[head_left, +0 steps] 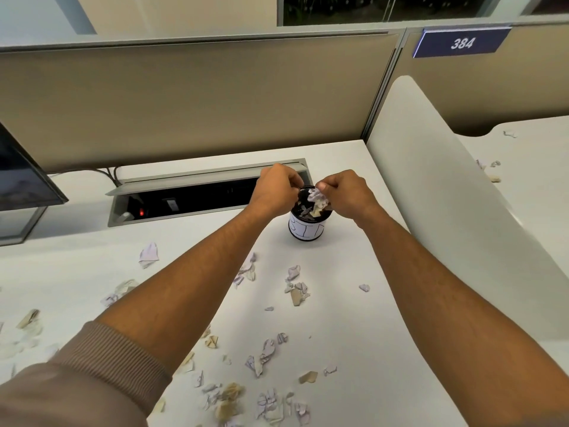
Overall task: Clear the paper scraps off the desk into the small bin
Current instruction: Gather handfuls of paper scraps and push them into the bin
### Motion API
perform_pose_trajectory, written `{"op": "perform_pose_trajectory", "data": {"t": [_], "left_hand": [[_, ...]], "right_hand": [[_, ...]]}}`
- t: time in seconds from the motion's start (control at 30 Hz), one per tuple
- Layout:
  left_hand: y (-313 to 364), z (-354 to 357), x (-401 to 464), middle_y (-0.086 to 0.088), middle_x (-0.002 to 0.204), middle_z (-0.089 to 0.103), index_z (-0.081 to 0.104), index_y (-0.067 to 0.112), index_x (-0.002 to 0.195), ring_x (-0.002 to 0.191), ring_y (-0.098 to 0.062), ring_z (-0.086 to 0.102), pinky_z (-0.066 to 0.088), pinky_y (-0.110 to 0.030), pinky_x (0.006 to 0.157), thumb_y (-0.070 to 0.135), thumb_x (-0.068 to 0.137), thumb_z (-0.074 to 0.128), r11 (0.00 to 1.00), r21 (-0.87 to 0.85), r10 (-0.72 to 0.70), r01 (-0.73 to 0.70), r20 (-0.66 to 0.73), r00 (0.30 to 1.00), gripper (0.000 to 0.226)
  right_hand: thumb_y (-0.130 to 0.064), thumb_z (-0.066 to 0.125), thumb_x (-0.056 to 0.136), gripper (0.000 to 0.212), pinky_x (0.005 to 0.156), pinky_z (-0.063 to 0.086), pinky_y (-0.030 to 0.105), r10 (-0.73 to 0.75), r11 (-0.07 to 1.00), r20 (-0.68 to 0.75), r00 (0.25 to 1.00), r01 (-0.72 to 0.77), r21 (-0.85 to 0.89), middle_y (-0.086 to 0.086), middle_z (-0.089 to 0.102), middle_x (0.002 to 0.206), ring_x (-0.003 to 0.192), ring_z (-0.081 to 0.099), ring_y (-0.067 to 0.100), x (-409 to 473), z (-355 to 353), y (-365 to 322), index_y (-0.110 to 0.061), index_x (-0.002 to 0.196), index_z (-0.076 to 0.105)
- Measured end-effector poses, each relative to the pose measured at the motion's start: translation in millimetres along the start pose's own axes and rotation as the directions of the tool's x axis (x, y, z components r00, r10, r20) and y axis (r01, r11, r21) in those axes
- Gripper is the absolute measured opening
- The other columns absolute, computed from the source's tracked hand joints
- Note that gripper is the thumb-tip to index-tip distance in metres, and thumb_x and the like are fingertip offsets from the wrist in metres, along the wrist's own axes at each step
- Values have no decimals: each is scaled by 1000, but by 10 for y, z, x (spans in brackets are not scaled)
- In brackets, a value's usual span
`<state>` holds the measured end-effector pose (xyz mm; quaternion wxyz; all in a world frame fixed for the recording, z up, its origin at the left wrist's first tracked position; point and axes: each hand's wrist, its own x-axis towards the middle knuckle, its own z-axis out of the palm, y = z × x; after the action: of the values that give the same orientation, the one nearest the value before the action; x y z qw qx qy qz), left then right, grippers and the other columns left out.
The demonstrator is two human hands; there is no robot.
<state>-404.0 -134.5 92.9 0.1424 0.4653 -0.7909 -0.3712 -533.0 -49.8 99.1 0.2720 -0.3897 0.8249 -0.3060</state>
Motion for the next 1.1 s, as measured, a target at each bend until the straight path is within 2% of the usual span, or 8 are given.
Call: {"op": "perform_pose_trajectory", "data": {"t": [0.13, 0.27, 0.37, 0.5, 0.63, 0.73, 0.9, 1.1], "left_hand": [[-132, -48, -95, -5, 83, 71, 72, 20, 82, 86, -24, 68, 59, -40, 79, 2, 85, 62, 997, -75, -11, 6, -55, 998, 21], [-315, -105, -262, 1, 78, 69, 72, 20, 87, 86, -21, 68, 57, -39, 83, 7, 87, 63, 994, -111, -36, 25, -105, 994, 16], [-503, -153, -453, 1, 86, 71, 73, 19, 93, 92, -19, 66, 55, -33, 84, 12, 90, 63, 995, -88, -53, 41, -140, 989, 13], [-858, -165, -770, -1, 109, 70, 72, 17, 103, 100, -16, 64, 49, -28, 89, 19, 92, 62, 996, -30, -84, 80, -178, 980, 15], [-1324, -128, -1111, -1, 127, 60, 67, 17, 111, 120, -19, 52, 37, -28, 98, 23, 93, 60, 992, 118, -24, 43, -152, 988, 20], [-1686, -165, -1275, -6, 145, 47, 60, 17, 126, 136, -26, 38, 30, -38, 111, 30, 92, 60, 965, 253, -40, 65, -105, 994, 36], [-2130, -253, -1594, -8, 159, 19, 35, 22, 147, 147, -29, 13, 12, -49, 117, 51, 96, 42, 859, 490, -137, 147, -57, 989, 59], [-2305, -236, -1821, -12, 159, 20, 29, 21, 149, 146, -36, 12, 14, -51, 117, 68, 83, 5, 859, 499, -141, 117, 9, 990, 85]], "right_hand": [[-6, 47, 94, 31, 82, 47, 25, -33, 994, -13, 999, 31, -103, 9, 67, 115, 102, 65, 27, -61, 28, -21, -14, 115, 69], [3, 46, 89, 34, 91, 54, 37, -68, 997, -111, 992, 63, -44, 11, 70, 105, 101, 65, 30, -135, 51, -10, -11, 105, 72], [2, 53, 84, 25, 83, 57, 38, -85, 996, -232, 969, 91, 17, 10, 73, 88, 86, 68, 28, -259, 90, 8, -10, 92, 74], [-4, 59, 85, 19, 84, 55, 30, -137, 987, -274, 952, 155, 47, 6, 74, 91, 85, 69, 20, -545, 265, 26, -12, 93, 75], [-8, 61, 88, 16, 85, 54, 30, -298, 951, -147, 943, 306, 36, 2, 74, 96, 86, 68, 15, -799, 644, 93, -11, 96, 74], [-18, 60, 91, 22, 91, 51, 36, -316, 947, 0, 949, 315, -65, 3, 70, 110, 100, 64, 18, -890, 977, 222, -14, 110, 70], [-40, 49, 97, 52, 115, 25, 35, -261, 906, 279, 924, 334, -260, 2, 32, 154, 142, 27, 21, -996, 1457, 336, -20, 144, 38], [-49, 34, 99, 64, 119, 2, 44, -281, 784, 419, 863, 459, -418, 4, 6, 162, 149, 4, 21, -1028, 1872, 257, -21, 153, 15]]}}
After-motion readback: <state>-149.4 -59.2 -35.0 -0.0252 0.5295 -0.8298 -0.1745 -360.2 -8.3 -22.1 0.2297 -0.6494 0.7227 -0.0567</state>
